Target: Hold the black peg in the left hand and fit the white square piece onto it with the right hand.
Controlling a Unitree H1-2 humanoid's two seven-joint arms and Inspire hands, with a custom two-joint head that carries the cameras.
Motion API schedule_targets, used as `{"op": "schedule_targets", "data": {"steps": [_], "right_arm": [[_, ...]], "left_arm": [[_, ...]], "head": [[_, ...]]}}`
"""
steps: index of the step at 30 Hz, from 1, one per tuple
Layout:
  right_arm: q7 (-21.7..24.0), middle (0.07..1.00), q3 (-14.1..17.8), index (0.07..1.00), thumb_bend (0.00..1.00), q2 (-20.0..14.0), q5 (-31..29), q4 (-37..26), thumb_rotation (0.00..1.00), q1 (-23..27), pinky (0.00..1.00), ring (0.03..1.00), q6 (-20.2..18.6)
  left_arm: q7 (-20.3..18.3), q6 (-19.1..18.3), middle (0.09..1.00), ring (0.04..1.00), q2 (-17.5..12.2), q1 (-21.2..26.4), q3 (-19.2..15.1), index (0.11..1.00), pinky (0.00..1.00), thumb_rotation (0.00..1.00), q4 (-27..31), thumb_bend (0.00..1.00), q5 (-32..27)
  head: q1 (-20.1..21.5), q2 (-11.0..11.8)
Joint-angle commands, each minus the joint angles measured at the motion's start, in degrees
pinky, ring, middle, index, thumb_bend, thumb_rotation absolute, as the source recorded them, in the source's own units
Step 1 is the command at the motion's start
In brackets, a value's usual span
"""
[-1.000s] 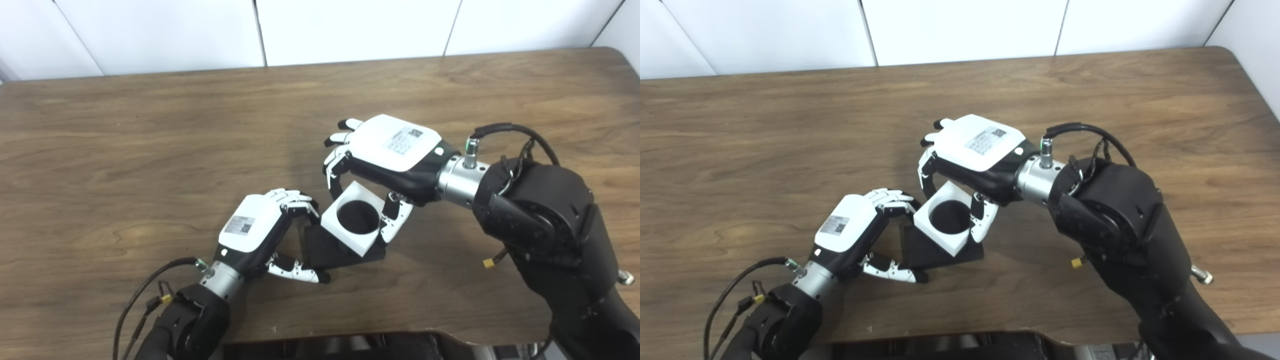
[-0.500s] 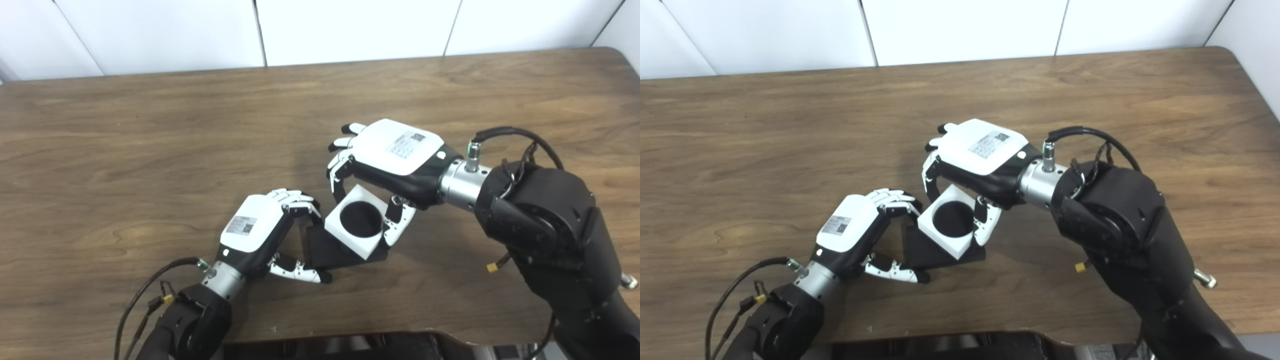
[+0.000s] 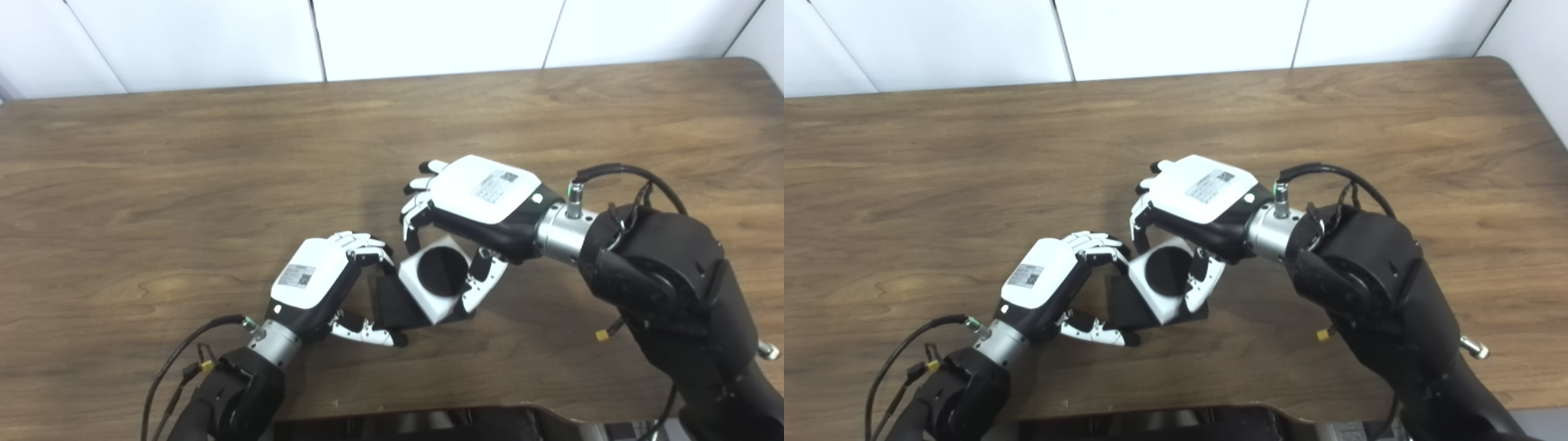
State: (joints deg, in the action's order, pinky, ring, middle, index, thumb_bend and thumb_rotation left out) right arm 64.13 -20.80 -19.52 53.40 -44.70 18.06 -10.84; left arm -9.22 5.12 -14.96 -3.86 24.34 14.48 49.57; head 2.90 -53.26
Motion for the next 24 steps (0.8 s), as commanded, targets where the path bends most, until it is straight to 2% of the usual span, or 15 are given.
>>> {"op": "schedule_targets", "data": {"steps": [1,5,9,24], "right_arm": [[0.14,0.808,0.73,0.622,0.98,0.23,0.24,-1.25,0.29,1.3,1.0,0.925,0.48],[1.4,0.807,1.27,0.58,0.94,0.6,0.05,-1.79,0.25,2.0,1.0,0.928,-0.37],[2.18,0.812,1.9,0.58,0.93,0.86,0.07,-2.1,0.25,2.75,1.0,0.937,-0.39],[2.02,0.816,2.89,0.591,0.99,1.71,-0.35,-1.74,0.28,4.2,1.0,0.94,-0.43]], "left_arm": [[-1.92,-0.52,0.758,0.809,-0.08,-0.21,0.78,0.486,0.82,0.05,0.05,0.52,0.56],[-1.73,-0.38,0.758,0.81,-0.06,-0.24,0.71,0.486,0.82,0.05,-0.18,0.52,0.15],[-1.49,-0.32,0.755,0.808,-0.02,-0.22,0.73,0.486,0.82,0.05,-0.41,0.52,0.28],[-0.74,-0.37,0.744,0.795,0.15,-0.31,0.34,0.487,0.82,0.06,-0.55,0.52,0.21]], "head": [[0.05,-0.03],[0.05,-0.03],[0.09,0.06],[-0.08,0.48]]}}
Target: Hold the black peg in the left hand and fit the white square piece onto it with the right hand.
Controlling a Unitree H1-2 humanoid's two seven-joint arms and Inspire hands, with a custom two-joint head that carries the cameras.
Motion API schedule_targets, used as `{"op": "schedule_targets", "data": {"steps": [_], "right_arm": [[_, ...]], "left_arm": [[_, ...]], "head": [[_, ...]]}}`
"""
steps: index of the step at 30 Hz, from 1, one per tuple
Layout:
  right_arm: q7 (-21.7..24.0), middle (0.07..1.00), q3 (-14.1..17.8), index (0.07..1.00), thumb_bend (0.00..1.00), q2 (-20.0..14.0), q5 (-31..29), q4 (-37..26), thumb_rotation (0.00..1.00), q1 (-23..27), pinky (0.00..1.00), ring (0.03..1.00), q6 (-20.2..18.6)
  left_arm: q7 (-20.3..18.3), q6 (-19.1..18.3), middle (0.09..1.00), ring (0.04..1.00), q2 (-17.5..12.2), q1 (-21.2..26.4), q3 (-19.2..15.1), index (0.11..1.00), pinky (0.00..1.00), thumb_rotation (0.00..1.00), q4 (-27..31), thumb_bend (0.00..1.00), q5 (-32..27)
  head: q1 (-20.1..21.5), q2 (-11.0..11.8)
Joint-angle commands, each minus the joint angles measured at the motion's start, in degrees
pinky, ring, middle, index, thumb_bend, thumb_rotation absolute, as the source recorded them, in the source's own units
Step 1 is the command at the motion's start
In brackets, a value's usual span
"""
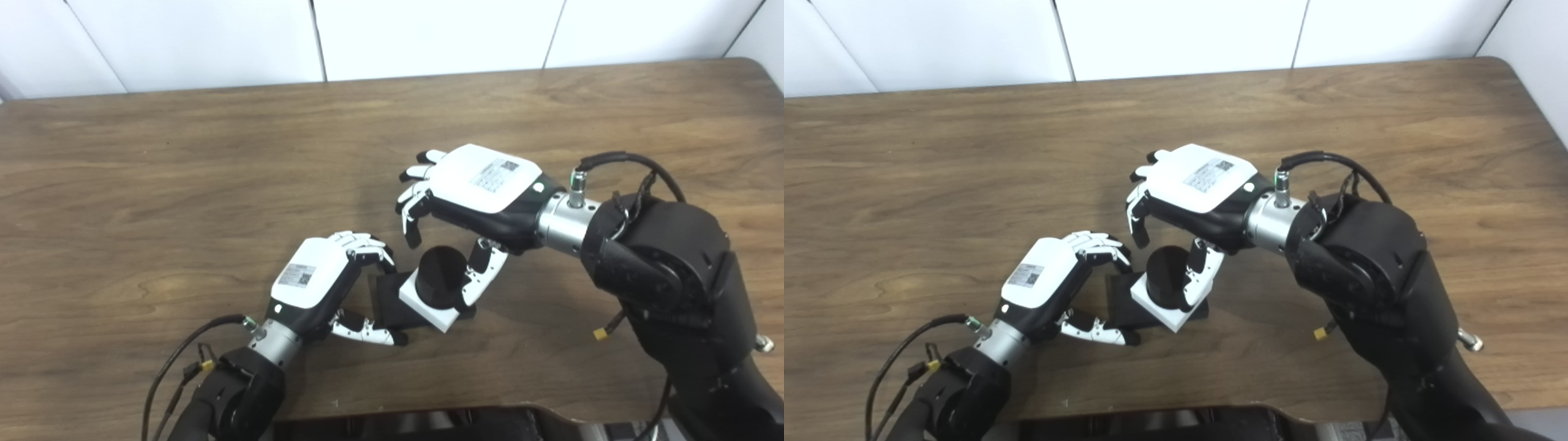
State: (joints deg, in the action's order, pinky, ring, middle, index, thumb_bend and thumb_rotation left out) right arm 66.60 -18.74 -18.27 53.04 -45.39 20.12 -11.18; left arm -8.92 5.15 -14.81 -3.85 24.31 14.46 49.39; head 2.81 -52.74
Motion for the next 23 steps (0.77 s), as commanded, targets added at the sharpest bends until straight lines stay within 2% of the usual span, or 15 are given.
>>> {"op": "schedule_targets", "data": {"steps": [1,3,4,5,7,12,15,23], "right_arm": [[-0.52,0.816,0.83,0.591,0.99,0.5,0.05,-1.0,0.28,2.11,1.0,0.939,-0.03],[-0.38,0.818,0.76,0.594,0.99,0.57,0.28,-0.95,0.29,2.11,1.0,0.942,0.04],[-0.28,0.82,0.68,0.596,0.99,0.69,0.51,-0.91,0.29,2.09,1.0,0.943,0.02],[-0.32,0.821,0.65,0.597,0.99,0.82,0.67,-0.89,0.29,2.01,1.0,0.944,0.02],[-0.57,0.821,0.69,0.6,1.0,0.98,0.81,-0.86,0.29,1.77,1.0,0.943,0.08],[-1.36,0.82,1.02,0.621,1.0,1.1,1.02,-0.63,0.31,1.51,1.0,0.937,0.56],[-1.3,0.821,1.2,0.635,1.0,1.14,1.38,-0.6,0.32,1.66,1.0,0.936,0.57],[-1.1,0.823,1.52,0.656,1.0,1.54,2.06,-0.43,0.33,1.61,1.0,0.939,0.23]], "left_arm": [[-1.04,-0.76,0.744,0.795,0.1,-0.37,0.35,0.488,0.82,0.06,-0.35,0.52,0.96],[-1.32,-1.53,0.747,0.789,0.18,-0.29,0.48,0.493,0.82,0.08,0.29,0.52,2.87],[-1.2,-1.6,0.754,0.79,0.18,-0.21,0.54,0.574,0.82,0.22,0.5,0.68,3.84],[-1.13,-1.67,0.757,0.787,0.19,-0.15,0.56,0.628,0.81,0.31,0.69,0.78,4.72],[-0.66,-1.63,0.769,0.788,0.39,-0.13,0.39,0.711,0.8,0.45,1.04,0.89,5.82],[-0.83,-1.31,0.786,0.794,0.69,0.54,-0.87,0.782,0.81,0.59,3.01,0.98,4.83],[-3.02,-1.92,0.801,0.797,0.15,1.07,-1.55,0.818,0.82,0.65,4.75,1.0,4.67],[-4.04,-2.25,0.836,0.821,0.0,0.67,-3.82,0.872,0.82,0.67,6.71,1.0,4.09]], "head": [[0.07,0.03],[0.06,0.1],[0.01,0.28],[-0.03,0.37],[-0.05,0.59],[-0.27,1.0],[-0.45,1.28],[-1.04,2.04]]}}
